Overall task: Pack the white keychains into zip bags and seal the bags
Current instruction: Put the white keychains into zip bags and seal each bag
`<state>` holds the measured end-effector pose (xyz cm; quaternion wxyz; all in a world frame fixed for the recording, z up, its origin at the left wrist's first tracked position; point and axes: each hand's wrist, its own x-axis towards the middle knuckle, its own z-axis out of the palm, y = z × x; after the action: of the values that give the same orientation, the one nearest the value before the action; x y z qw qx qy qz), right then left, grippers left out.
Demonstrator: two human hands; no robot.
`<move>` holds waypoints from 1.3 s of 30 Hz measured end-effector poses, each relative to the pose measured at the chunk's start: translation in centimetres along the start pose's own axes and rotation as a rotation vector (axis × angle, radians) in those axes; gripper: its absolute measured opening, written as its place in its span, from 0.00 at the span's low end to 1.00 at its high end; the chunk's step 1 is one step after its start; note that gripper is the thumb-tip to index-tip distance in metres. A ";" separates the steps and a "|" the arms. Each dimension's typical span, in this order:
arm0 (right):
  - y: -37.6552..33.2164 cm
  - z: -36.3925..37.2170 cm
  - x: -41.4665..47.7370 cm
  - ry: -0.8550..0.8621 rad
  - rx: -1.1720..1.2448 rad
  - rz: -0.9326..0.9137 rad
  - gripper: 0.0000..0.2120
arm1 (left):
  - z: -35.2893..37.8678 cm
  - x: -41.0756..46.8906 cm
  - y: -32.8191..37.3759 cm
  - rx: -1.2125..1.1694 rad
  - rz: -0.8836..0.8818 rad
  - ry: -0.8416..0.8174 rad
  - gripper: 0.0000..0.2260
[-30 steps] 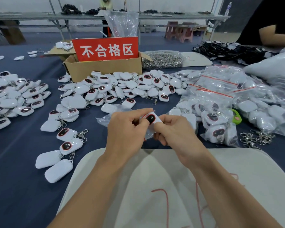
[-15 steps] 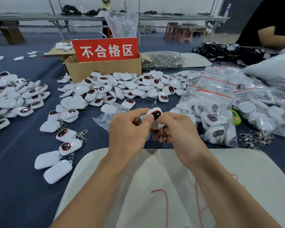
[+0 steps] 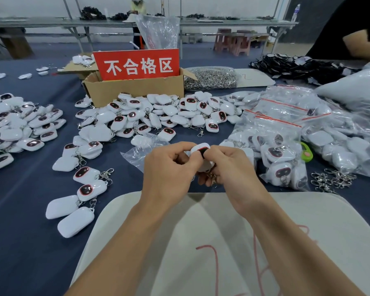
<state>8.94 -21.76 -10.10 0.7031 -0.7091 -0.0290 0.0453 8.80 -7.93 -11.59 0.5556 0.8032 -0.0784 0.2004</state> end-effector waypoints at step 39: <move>1.8 1.2 0.9 -0.064 -0.132 -0.130 0.18 | -0.7 0.2 -0.8 0.147 0.030 0.007 0.16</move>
<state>9.69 -20.49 -11.89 0.6551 -0.7486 -0.1003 0.0204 9.08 -6.98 -12.03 0.4923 0.8398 -0.0735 0.2168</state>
